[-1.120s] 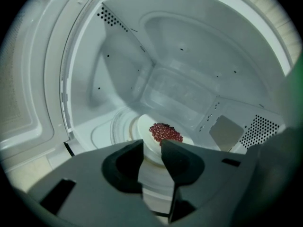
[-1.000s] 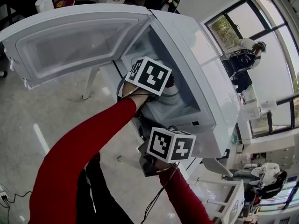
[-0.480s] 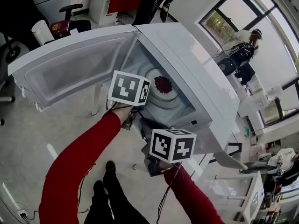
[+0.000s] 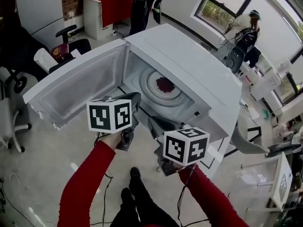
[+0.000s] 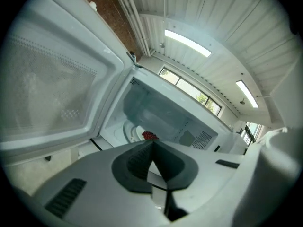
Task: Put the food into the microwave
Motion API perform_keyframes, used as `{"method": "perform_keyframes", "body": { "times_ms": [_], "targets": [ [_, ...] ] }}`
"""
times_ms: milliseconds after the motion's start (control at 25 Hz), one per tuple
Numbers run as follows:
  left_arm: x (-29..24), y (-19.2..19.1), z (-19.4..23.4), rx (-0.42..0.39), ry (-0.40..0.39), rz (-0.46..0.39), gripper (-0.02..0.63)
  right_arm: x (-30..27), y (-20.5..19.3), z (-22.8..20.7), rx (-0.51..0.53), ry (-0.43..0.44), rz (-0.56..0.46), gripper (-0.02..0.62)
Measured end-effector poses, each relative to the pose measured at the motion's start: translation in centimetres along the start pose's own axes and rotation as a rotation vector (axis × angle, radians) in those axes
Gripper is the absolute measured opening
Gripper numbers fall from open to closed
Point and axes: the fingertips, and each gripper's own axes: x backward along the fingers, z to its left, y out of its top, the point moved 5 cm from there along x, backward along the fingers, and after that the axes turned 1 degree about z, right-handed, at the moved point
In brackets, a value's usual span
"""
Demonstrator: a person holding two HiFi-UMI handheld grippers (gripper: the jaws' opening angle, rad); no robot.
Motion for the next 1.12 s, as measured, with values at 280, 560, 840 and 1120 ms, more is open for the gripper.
{"method": "perform_keyframes", "body": {
  "times_ms": [280,560,840,1120],
  "targets": [
    [4.9,-1.6,-4.1,-0.103,0.025,-0.051,0.008,4.6,-0.2,0.2,-0.042,0.043,-0.094,0.012],
    [9.5,-4.3,-5.8,-0.246,0.038,-0.057,0.009,7.4,-1.2,0.7,-0.074,0.078,-0.155,0.013],
    [14.4,-7.2,-7.2,-0.324,0.045,-0.059,0.009,10.8,-3.9,1.3,-0.095,0.125,-0.165,0.012],
    [18.5,-10.7,-8.2,-0.327,0.07,-0.034,0.008,13.2,-7.7,2.2,-0.108,0.135,-0.173,0.013]
  ]
}}
